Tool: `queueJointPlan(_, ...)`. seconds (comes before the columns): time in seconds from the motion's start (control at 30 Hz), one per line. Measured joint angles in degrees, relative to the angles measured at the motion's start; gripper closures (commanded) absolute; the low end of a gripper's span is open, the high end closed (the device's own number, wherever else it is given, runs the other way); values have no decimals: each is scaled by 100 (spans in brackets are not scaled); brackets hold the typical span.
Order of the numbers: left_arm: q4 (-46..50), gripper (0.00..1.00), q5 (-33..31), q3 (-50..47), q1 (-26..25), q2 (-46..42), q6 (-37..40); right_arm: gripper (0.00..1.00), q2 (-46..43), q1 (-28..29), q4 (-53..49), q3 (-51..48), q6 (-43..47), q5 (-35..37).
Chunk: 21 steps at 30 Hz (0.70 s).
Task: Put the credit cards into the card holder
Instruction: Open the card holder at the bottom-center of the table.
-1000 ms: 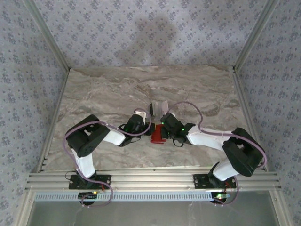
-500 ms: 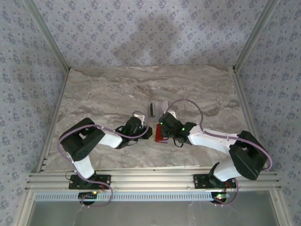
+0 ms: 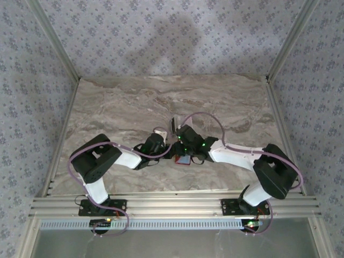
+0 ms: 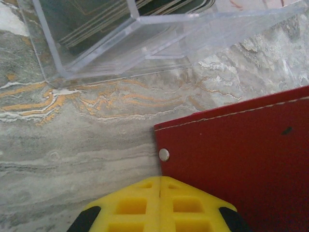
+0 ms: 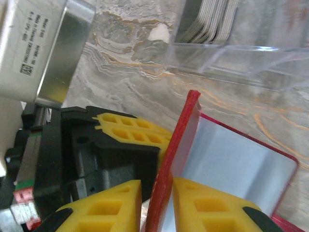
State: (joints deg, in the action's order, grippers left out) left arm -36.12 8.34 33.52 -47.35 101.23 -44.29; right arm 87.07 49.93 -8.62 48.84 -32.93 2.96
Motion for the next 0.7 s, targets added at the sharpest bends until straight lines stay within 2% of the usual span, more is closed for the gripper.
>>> queueJointPlan(0.2,46,92,90,-358,136,-350,-146,70,354,31,205,50,-4,-188)
queueJointPlan(0.33,531,87,59,-754,275,-973,-197,61,459,94,245,87,-13,-240)
queueJointPlan(0.43,940,86,-46,-896,313,-1335,-192,61,540,157,240,240,-4,-205)
queueJointPlan(0.7,2131,80,-361,-1456,645,-2684,-256,61,916,761,-343,957,-4,811)
